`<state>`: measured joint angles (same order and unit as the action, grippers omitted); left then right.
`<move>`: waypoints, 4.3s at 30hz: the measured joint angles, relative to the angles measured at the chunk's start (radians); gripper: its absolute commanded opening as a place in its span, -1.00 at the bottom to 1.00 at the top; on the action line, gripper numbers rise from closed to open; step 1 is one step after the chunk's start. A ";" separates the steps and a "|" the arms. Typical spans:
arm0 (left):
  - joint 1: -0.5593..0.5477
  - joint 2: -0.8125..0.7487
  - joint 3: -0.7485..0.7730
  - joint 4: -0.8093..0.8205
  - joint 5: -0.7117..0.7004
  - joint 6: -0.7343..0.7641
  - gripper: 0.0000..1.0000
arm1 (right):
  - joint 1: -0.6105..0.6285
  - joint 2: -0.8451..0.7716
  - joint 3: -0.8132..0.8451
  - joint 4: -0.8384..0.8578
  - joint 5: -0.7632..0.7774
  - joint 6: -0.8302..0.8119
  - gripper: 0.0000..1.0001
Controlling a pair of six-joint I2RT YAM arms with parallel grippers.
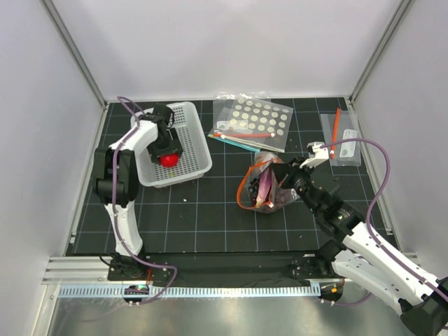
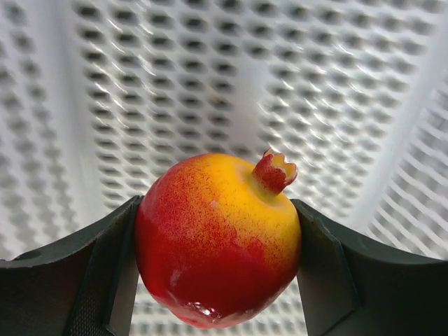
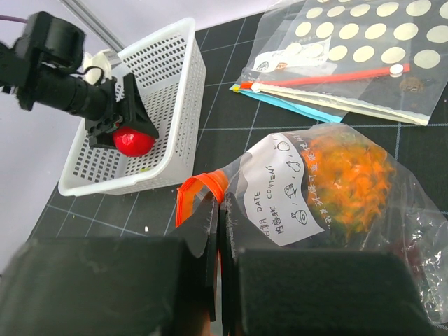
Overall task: Place the food in the zip-top bag and seal the zipper
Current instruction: Pick up the fake fruit from the bin, then place the fake fruit in the zipper food storage bag, then adjust the zipper food storage bag at the center of the board.
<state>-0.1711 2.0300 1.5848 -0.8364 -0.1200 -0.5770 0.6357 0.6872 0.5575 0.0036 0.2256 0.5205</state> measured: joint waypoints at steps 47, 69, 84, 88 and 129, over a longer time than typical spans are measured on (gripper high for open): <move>-0.933 -0.661 -0.568 0.818 -0.127 0.195 -0.23 | 0.000 0.095 0.226 -0.212 -0.262 0.176 -0.98; -0.924 -0.425 -0.420 0.625 -0.308 0.117 0.61 | -0.029 0.122 0.192 -0.283 -0.185 0.313 -0.98; -0.921 -0.449 -0.425 0.636 -0.211 0.108 0.68 | -0.022 0.096 0.169 -0.253 -0.171 0.313 -0.98; -0.921 -0.446 -0.425 0.636 -0.202 0.104 0.72 | -0.022 0.089 0.162 -0.251 -0.161 0.313 -0.98; -0.636 -0.608 -0.428 0.398 -0.039 0.063 -1.00 | 0.014 0.083 0.108 -0.254 -0.431 -0.037 0.27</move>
<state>-0.8070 1.4223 1.1572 -0.4381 -0.1585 -0.5144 0.6495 0.7700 0.6651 -0.2501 -0.2054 0.4831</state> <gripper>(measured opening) 0.012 0.652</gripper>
